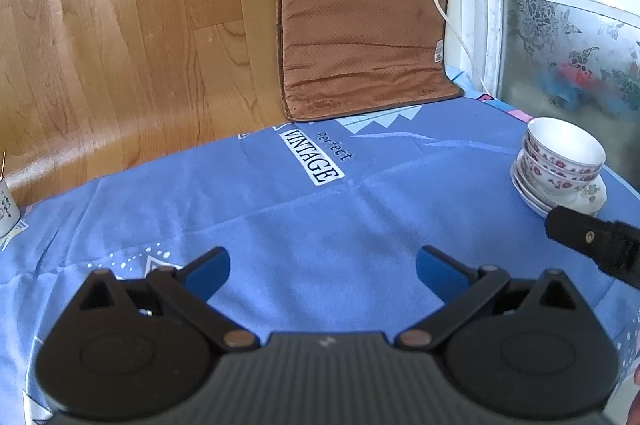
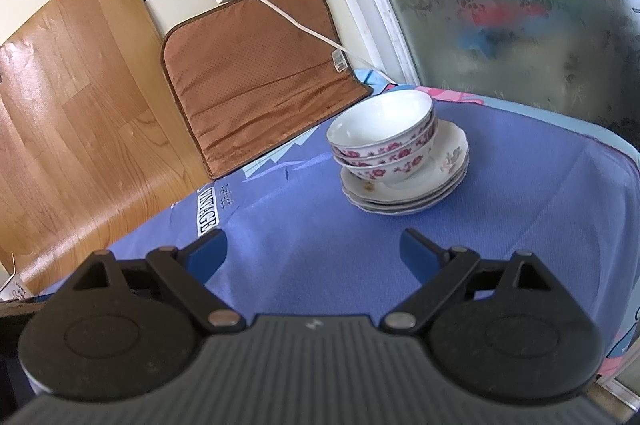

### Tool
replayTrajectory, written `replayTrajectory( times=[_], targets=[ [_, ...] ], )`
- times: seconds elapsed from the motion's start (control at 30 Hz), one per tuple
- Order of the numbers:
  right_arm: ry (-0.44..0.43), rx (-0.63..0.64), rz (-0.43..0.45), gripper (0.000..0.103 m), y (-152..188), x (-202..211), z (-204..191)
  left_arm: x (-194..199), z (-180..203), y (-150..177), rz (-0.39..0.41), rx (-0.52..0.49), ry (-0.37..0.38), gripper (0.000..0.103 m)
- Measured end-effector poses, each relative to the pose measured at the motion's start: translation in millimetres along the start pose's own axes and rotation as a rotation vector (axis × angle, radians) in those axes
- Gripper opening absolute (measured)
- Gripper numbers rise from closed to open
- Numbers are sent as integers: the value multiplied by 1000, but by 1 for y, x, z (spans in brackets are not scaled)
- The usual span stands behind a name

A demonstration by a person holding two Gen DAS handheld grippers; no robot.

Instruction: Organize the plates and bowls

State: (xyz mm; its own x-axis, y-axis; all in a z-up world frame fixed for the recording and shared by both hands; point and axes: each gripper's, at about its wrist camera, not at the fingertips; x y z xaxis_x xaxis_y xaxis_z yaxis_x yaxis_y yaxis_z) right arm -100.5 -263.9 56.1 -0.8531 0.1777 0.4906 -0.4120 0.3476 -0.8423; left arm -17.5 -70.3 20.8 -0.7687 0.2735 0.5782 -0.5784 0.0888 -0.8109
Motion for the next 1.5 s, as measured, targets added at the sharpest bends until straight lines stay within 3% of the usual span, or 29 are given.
replayTrajectory(
  times=[1.5],
  targets=[
    [2,-9,-8,95,1,-2,2,-12,4,6,-91,-13,15,103]
  ],
)
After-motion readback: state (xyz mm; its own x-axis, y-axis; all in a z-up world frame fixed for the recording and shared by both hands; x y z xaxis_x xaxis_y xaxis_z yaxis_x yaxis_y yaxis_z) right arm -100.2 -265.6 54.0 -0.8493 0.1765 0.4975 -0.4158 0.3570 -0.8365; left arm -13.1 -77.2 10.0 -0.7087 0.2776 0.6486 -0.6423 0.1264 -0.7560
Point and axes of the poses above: each gripper's, at about its wrist camera, not at the fingertips, and x roughly against the way its jaws point, z to its right, y to its underside, and after that the axes turned 12 degrees about x, right-handed
